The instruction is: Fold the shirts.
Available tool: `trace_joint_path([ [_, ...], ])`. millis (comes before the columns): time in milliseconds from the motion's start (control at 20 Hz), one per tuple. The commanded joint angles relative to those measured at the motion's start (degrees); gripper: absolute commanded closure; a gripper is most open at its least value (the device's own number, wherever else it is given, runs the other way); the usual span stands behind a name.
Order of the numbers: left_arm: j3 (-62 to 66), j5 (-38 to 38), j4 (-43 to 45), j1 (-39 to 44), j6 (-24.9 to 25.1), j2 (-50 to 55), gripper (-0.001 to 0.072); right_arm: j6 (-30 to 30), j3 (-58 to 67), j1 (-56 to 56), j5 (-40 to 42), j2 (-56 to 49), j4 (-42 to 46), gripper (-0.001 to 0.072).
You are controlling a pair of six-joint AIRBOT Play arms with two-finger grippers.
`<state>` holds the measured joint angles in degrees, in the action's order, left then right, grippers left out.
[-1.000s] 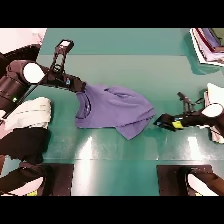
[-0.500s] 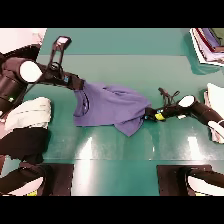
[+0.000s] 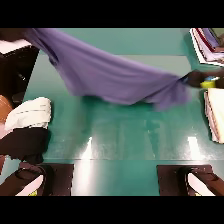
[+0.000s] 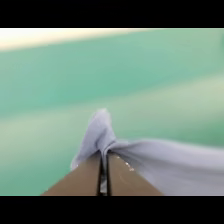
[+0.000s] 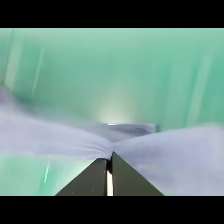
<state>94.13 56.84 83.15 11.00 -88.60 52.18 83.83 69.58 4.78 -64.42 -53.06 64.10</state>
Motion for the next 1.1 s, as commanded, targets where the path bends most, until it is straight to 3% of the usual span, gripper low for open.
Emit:
trace_joint_path([
  [0, 8.9, 0.5, 0.2, -0.7, 0.7, -3.9, 0.0682, 0.3, 10.3, -3.4, -2.3, 7.6, 1.9, 0.0701],
  [200, 18.4, 1.1, -1.6, -0.7, 1.2, -4.2, 0.0683, 0.3, 18.9, -3.6, -6.0, 11.4, 5.3, 0.0701],
  [350, 22.7, 1.3, -2.6, -0.7, 2.1, -4.2, 0.0683, 1.3, 25.3, -3.5, -13.3, 11.3, 9.7, 0.0701],
  [650, 14.7, 11.0, -2.1, -0.7, 3.6, -0.4, 0.0683, 6.8, 27.1, -3.5, -30.5, 2.7, 9.0, 0.0701],
  [850, -1.4, 15.0, -2.1, -0.7, 3.6, 8.7, 0.0683, 8.8, 14.5, -0.5, -30.9, -6.0, 9.0, 0.0701],
  [1050, -11.8, 6.4, -2.1, -0.7, 4.8, 22.1, 0.0682, 7.4, 6.1, 3.9, -18.6, -18.7, 9.0, 0.0701],
])
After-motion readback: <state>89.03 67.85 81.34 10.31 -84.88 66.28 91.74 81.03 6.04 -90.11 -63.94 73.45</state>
